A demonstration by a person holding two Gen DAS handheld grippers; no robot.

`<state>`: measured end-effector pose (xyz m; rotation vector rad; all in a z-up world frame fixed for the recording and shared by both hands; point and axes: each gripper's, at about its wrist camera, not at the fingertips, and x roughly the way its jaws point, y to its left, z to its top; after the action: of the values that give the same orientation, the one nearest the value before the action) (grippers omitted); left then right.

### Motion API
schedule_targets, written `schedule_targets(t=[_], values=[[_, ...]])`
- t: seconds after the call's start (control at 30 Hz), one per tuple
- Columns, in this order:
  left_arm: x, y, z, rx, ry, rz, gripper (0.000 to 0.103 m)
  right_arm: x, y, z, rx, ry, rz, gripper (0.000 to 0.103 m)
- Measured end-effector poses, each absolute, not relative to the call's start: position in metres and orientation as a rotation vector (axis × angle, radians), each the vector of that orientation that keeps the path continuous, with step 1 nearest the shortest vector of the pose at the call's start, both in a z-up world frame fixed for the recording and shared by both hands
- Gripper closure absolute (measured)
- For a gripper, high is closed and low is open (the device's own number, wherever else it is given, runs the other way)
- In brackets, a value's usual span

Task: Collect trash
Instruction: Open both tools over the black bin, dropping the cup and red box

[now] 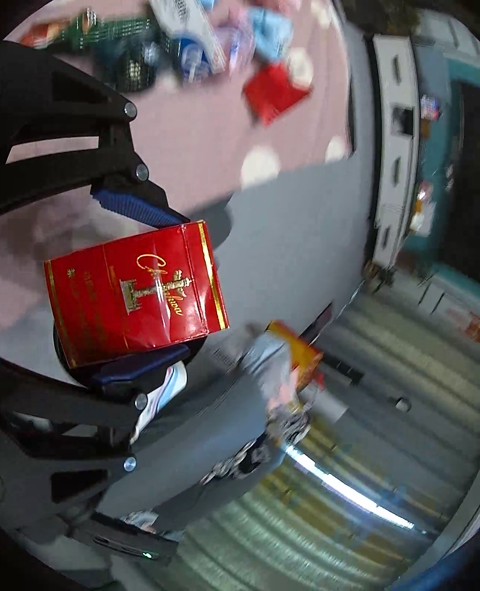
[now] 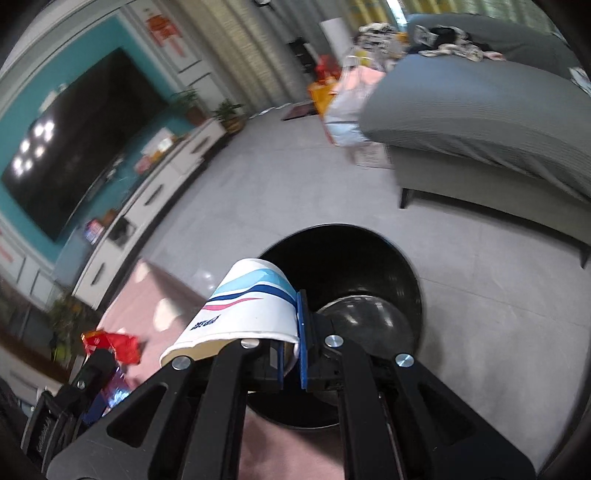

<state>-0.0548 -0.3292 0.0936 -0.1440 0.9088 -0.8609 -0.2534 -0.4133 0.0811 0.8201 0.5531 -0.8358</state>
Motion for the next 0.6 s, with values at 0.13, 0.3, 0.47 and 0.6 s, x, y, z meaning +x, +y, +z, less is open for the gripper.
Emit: schedule_targets(t=[0.13,0.3,0.47,0.6], values=[[-0.061,-0.363,0.082,-0.097,0.912,-0.929,0.039,-0.267,-0.429,0.069,0.848,0.589,-0.927,0.096],[-0.065,-0.393,0.058,-0.058,0.978,-0.979,0.039,-0.272,-0.439,0.054,0.865,0.643,-0.977,0.096],[-0.061,-0.405,0.036,-0.056,1.035,-1.001,0.039,-0.268,-0.442,0.047,0.84,0.7,-1.001,0.096],[-0.06,-0.412,0.023,-0.071,1.072,-1.027,0.039,-0.266,-0.445,0.042,0.829,0.74,-1.026,0.094]])
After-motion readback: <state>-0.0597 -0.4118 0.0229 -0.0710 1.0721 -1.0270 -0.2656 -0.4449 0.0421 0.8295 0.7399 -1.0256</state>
